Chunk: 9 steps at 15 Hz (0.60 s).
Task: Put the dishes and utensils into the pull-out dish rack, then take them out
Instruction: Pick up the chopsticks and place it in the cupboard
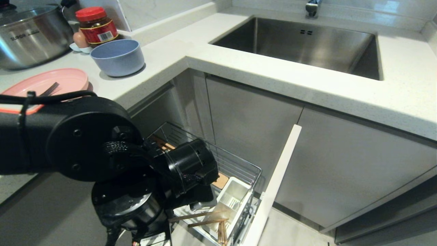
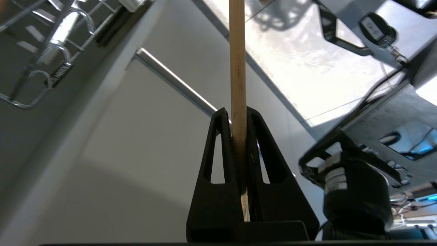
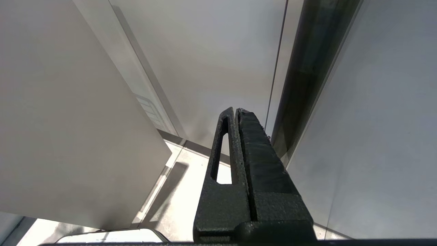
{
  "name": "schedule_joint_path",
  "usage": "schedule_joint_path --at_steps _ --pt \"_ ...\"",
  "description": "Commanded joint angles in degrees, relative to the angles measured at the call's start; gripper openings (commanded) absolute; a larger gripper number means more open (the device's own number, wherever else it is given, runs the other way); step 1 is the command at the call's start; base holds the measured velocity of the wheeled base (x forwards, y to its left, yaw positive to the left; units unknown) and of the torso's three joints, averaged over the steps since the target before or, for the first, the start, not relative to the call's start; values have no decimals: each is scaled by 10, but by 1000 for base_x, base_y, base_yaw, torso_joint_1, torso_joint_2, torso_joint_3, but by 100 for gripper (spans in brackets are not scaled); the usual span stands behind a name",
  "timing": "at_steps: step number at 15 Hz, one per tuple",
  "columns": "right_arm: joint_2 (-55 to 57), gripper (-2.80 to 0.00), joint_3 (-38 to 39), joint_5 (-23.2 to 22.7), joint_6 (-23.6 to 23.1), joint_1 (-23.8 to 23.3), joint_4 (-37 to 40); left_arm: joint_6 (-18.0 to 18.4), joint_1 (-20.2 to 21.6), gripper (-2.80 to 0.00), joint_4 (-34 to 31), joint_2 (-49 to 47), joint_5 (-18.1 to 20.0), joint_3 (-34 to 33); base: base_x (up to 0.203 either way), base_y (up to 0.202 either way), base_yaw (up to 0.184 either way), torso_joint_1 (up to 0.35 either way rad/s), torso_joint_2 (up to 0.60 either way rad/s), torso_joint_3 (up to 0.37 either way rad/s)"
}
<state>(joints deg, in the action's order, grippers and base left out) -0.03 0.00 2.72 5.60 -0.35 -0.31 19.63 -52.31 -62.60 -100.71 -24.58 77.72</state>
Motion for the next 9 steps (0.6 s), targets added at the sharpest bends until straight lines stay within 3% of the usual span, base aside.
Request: schedule_joint_path --at_steps 1,9 --pt "-1 -280 0 0 0 0 0 1 -1 -280 -3 -35 -14 18 0 0 0 0 0 0" --pt "-1 -280 0 0 0 0 0 1 -1 -280 -3 -113 -28 58 0 0 0 0 0 0"
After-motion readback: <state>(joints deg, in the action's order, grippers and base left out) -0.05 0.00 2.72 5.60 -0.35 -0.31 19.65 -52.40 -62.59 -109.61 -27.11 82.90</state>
